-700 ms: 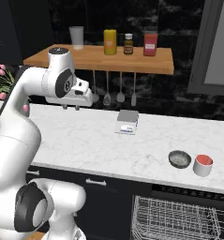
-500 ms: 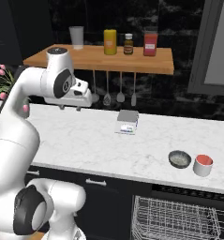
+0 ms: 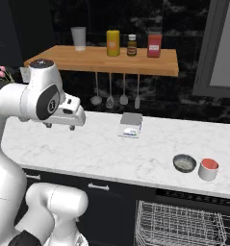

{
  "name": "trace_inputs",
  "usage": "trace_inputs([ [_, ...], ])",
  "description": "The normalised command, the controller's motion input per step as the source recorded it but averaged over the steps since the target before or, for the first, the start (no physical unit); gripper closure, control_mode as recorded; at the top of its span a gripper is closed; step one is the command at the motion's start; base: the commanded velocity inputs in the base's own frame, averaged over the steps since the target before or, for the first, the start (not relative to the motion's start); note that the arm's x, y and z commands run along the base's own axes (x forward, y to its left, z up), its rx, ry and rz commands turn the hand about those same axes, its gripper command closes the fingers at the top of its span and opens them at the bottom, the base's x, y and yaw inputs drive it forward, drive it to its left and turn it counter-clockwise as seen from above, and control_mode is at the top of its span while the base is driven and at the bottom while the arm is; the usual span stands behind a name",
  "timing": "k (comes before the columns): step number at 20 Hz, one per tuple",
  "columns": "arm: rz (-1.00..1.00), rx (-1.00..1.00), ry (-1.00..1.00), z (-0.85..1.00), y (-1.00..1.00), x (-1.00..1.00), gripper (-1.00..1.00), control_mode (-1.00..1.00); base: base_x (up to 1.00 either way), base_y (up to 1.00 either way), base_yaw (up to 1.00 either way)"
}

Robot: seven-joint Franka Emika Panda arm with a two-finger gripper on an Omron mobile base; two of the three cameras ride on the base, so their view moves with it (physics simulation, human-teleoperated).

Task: Pick up the cup and bowl from the counter, place them in the dishwasher, and close the dishwasher door.

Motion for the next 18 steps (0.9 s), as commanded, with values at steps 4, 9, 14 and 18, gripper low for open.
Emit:
trace_inputs([
  [4, 0.00, 0.00, -0.03, 0.00, 0.05, -0.40, -1.00, 1.00, 0.00, 0.03, 0.00],
  [9, 0.00, 0.00, 0.00, 0.00, 0.00, 0.00, -1.00, 1.00, 0.00, 0.60, -0.14],
  [14, 0.00, 0.00, 0.00, 0.00, 0.00, 0.00, -1.00, 1.00, -0.15, 0.22, -0.64],
  [18, 0.00, 0.00, 0.00, 0.00, 0.00, 0.00, -1.00, 1.00, -0.79, -0.02, -0.61],
])
